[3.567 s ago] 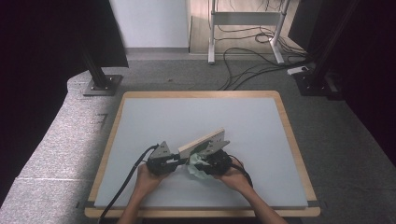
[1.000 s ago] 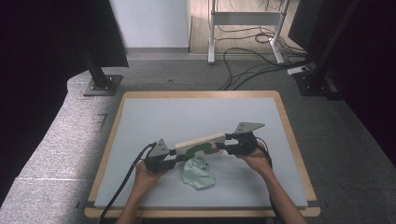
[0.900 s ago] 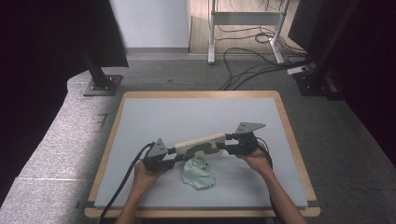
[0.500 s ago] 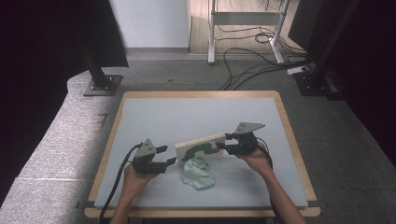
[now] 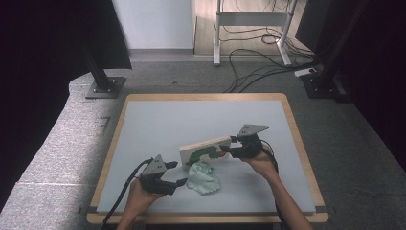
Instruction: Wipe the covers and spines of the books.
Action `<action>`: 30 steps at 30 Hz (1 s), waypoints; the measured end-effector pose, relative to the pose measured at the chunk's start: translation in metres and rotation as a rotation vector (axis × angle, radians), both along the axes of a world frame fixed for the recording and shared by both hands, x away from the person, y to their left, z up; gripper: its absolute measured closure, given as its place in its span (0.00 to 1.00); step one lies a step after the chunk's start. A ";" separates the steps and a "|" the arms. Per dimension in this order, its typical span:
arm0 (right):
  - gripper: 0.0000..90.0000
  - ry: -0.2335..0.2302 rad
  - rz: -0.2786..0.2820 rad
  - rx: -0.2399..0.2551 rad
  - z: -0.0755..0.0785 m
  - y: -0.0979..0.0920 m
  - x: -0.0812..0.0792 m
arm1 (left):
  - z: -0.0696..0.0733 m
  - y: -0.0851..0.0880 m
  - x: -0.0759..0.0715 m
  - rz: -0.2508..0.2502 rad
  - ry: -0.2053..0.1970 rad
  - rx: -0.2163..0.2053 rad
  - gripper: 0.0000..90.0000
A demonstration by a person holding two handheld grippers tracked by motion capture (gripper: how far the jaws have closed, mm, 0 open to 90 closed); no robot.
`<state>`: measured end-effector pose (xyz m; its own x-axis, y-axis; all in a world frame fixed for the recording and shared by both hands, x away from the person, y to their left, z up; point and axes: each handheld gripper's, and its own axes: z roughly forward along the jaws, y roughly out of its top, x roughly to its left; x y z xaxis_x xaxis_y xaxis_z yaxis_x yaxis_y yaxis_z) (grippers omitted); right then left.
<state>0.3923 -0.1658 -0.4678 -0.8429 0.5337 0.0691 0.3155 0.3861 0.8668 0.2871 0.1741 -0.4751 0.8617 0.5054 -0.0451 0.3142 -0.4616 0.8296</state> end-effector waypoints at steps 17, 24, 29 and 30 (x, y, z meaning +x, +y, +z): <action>0.51 -0.003 -0.009 -0.006 0.000 0.002 -0.002 | -0.044 -0.042 0.011 0.018 -0.003 0.179 0.55; 0.51 0.002 -0.010 -0.003 -0.002 0.001 -0.004 | -0.049 -0.044 0.011 0.006 0.007 0.179 0.85; 0.51 0.004 -0.018 -0.007 -0.003 0.003 -0.003 | -0.043 -0.039 0.012 -0.014 0.034 0.162 0.93; 0.51 0.003 -0.019 -0.009 -0.003 0.003 -0.003 | -0.041 -0.036 0.012 -0.021 0.041 0.151 0.93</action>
